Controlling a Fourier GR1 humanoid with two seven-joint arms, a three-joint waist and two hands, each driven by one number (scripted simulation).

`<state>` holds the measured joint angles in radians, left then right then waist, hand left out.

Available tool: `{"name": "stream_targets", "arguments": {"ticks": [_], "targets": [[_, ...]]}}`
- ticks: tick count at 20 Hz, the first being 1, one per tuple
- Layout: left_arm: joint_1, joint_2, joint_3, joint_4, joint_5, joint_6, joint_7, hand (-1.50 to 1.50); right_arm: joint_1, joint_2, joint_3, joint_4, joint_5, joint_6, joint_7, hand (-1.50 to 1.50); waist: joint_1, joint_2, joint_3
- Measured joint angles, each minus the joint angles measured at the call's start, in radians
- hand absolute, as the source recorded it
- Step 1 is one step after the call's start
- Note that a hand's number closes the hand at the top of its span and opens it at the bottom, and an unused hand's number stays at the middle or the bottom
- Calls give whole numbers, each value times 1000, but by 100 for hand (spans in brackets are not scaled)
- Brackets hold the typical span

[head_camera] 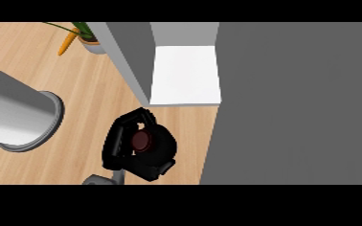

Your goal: Pick up the wine, place it into the cabinet and close the cabinet

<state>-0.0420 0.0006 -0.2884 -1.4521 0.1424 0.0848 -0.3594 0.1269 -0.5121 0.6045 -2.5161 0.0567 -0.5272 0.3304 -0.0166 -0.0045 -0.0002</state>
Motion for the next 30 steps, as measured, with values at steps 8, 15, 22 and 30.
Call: {"name": "stream_targets", "arguments": {"ticks": [8,15,22,30], "targets": [[-150,0,6,82,-32,116,55,150,-8,-3,-13,-1,-7,-1,1,-150,-4,2,0],[-267,1,28,206,-35,132,44,150,27,-14,-29,-1,-16,12,-42,-150,-8,3,0],[-427,0,46,387,13,152,32,150,53,-11,-24,2,-26,32,-76,-150,-17,5,0],[-587,0,57,569,111,169,-9,150,80,-7,-35,3,-38,50,-110,-150,-26,7,0]]}}
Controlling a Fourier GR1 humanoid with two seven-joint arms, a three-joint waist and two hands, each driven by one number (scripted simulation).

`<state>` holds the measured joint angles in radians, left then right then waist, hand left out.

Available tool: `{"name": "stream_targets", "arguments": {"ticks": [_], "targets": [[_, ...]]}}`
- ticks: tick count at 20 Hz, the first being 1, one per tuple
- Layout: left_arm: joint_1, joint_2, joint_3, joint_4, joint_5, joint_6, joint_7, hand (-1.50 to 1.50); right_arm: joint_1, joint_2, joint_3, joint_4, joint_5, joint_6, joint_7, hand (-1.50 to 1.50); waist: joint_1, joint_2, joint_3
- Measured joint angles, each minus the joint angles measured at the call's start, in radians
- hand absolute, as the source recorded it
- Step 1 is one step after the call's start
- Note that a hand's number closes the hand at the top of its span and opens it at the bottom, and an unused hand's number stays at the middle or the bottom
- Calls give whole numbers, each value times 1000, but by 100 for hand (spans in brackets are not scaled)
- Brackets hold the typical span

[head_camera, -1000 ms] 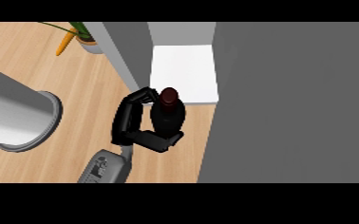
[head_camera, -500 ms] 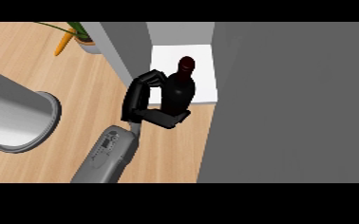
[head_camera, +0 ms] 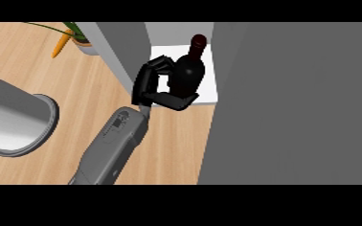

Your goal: Pick up the wine, place it into the cabinet and close the cabinet

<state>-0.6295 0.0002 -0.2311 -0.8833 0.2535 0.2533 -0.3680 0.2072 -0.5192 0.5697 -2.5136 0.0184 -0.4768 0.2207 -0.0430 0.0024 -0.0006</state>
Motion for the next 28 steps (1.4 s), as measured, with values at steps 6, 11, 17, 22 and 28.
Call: {"name": "stream_targets", "arguments": {"ticks": [6,11,17,22,28], "targets": [[-115,0,-34,140,93,52,-34,150,12,7,-10,3,-9,20,-31,-150,-10,3,0],[-204,0,-56,281,117,87,-51,150,34,18,7,7,-16,37,-64,-150,-24,6,0],[-302,0,-41,432,137,118,-48,150,68,14,5,7,-23,58,-103,-150,-39,11,0],[-352,0,0,523,176,114,-71,150,78,14,8,7,-28,70,-112,-150,-46,15,-1],[-406,1,42,617,197,121,-91,150,102,16,7,10,-36,91,-148,-150,-59,21,0]]}}
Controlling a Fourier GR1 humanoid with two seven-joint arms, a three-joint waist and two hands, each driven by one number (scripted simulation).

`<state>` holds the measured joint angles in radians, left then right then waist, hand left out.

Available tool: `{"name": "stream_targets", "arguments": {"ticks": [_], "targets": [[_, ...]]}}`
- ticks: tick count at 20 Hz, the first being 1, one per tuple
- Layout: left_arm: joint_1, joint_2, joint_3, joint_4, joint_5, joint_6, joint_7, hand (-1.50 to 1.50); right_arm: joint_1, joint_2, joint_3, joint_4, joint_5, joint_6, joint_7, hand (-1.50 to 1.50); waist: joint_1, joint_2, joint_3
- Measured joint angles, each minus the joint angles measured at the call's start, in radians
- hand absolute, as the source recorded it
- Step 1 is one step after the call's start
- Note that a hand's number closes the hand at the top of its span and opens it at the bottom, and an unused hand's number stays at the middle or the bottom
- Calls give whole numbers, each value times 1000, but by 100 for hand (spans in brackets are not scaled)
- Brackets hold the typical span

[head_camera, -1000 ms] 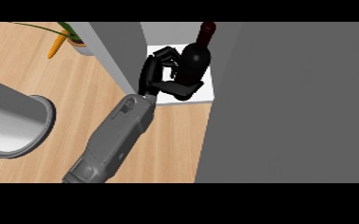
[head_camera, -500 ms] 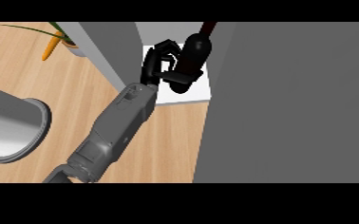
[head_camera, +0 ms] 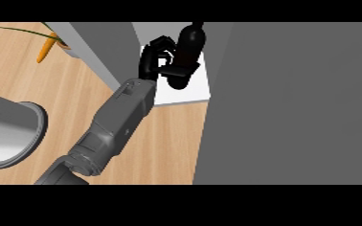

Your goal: Pick up the wine, place it into the cabinet and close the cabinet

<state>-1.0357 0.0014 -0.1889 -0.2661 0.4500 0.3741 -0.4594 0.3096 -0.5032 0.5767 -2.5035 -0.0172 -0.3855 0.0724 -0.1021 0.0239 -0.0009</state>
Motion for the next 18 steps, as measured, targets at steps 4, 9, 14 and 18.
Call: {"name": "stream_targets", "arguments": {"ticks": [4,9,14,18], "targets": [[-26,8,23,49,1,9,-33,150,13,1,-1,3,-4,13,-19,-150,-4,4,0],[-62,21,26,101,-15,39,-59,-150,12,2,-4,5,-8,32,-34,-150,-14,11,0],[-87,51,21,145,-37,70,-81,-150,27,2,-1,7,-12,46,-54,-150,-22,14,-1],[-105,54,17,171,-52,106,-92,-150,30,2,-3,8,-14,57,-65,-150,-23,14,0]]}}
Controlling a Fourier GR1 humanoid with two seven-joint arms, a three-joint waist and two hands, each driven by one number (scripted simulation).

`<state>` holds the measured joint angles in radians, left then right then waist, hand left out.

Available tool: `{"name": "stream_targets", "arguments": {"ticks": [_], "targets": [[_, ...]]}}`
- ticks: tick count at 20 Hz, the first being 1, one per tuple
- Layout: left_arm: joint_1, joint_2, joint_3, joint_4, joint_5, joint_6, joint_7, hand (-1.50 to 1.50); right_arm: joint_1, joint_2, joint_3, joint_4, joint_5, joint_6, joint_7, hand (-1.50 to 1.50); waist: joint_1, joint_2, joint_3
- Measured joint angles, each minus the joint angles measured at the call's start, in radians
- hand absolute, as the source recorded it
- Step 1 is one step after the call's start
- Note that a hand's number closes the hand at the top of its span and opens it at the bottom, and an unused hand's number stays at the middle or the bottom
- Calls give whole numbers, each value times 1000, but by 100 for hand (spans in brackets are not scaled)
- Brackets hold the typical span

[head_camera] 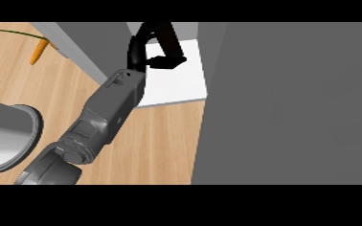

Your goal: Pick up the wine, place it into the cabinet and close the cabinet

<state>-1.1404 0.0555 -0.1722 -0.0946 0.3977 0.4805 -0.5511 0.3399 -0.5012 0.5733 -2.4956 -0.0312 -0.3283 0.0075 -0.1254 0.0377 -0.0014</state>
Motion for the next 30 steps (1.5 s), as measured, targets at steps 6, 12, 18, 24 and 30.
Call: {"name": "stream_targets", "arguments": {"ticks": [6,12,18,24,30], "targets": [[-20,17,14,7,5,-21,-16,-150,17,0,0,1,-3,16,-21,-150,-5,0,0],[-33,19,57,-24,41,-126,-55,150,26,3,-6,0,-5,18,-28,-150,3,-1,-1],[-49,-2,99,-57,77,-240,-91,150,40,-1,-3,-3,-5,19,-25,-150,22,-10,-1],[-72,-25,114,-68,85,-322,-79,-150,63,-16,-28,-11,-8,19,-22,-150,48,-21,0],[-81,-42,119,-89,87,-351,-49,-150,79,-19,-35,-18,-7,1,-6,-150,73,-32,0]]}}
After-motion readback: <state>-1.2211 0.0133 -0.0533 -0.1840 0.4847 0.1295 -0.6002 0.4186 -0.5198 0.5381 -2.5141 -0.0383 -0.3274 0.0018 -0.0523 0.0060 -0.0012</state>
